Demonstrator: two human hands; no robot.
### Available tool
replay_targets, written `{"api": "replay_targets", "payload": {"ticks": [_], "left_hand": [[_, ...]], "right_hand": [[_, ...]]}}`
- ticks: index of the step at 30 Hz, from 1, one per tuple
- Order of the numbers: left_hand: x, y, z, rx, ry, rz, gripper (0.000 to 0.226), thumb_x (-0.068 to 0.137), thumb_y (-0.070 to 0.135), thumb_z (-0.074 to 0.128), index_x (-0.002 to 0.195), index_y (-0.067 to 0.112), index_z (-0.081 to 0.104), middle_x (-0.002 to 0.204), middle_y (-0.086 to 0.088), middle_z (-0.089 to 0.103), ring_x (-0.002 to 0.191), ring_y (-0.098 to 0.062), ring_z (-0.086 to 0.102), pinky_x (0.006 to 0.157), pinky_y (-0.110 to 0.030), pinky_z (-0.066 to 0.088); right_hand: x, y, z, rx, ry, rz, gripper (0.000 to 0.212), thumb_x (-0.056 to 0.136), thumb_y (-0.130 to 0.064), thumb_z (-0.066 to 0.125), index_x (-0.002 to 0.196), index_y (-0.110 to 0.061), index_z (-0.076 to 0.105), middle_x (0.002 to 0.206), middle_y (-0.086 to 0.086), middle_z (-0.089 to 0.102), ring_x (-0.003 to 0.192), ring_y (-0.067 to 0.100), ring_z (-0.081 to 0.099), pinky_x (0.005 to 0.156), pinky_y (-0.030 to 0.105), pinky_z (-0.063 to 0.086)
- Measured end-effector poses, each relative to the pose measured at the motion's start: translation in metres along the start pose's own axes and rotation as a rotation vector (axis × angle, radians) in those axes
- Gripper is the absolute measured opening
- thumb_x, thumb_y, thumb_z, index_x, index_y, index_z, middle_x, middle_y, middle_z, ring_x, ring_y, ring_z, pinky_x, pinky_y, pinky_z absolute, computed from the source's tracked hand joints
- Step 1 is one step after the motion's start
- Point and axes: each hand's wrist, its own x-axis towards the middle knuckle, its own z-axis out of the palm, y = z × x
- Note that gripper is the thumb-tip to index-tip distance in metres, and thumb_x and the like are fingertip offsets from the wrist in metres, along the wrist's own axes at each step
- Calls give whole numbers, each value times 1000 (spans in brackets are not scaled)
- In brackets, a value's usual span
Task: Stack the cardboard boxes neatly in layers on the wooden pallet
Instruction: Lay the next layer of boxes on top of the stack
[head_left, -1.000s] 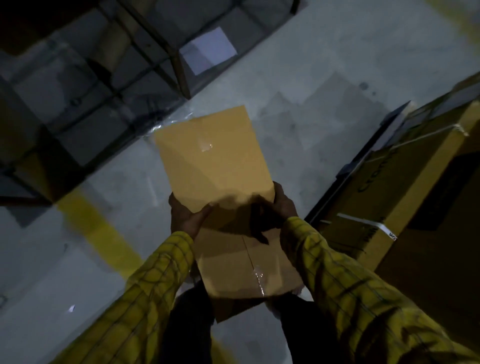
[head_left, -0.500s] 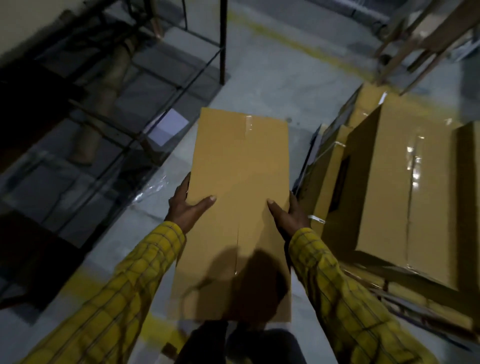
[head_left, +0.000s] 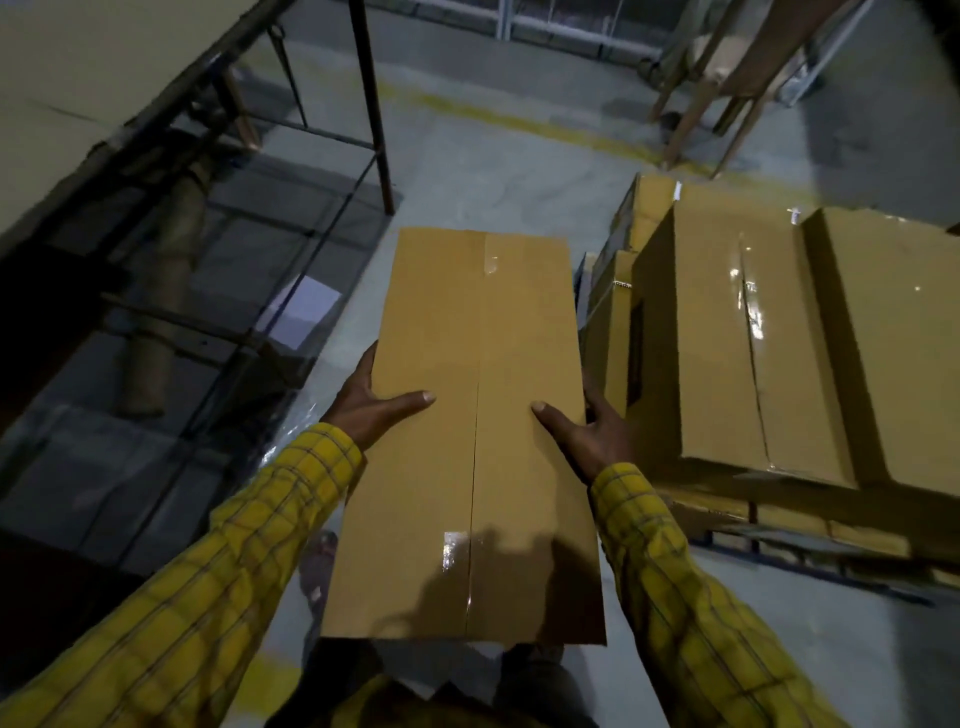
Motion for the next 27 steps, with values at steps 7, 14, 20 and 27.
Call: {"api": "replay_targets", "payload": {"ticks": [7, 14, 20, 27], "left_hand": [[56, 37, -56, 89, -225, 130, 101, 74, 30, 93, 156, 33, 35, 139, 7, 56, 123, -18, 57, 100, -33, 47], [90, 95, -80, 136, -403, 198, 91, 76, 27, 91, 151, 34, 41, 123, 18, 63, 105, 3, 62, 77, -16, 52], [114, 141, -69, 170, -455, 243, 77, 79, 25, 89, 141, 35, 45, 122, 9, 65, 105, -10, 65, 89, -37, 55], [170, 180, -44, 227, -514, 259, 113, 51, 55, 92, 150, 27, 44, 127, 3, 66, 110, -17, 66, 93, -39, 55]], "right_hand": [[-27, -28, 52, 150, 249, 143, 82, 50, -82, 84, 117, -35, 75, 112, -10, 76, 103, 17, 72, 96, 47, 58], [-54, -57, 73, 349, 423, 169, 72, 54, -71, 88, 113, -31, 79, 109, -10, 78, 103, 18, 73, 94, 46, 60], [-44, -78, 57, 431, 483, 91, 73, 54, -67, 85, 118, -33, 78, 110, -9, 78, 103, 16, 72, 95, 45, 59], [2, -97, 34, 465, 531, 99, 65, 69, -56, 88, 128, -30, 74, 121, -7, 75, 111, 16, 70, 101, 43, 56]]}}
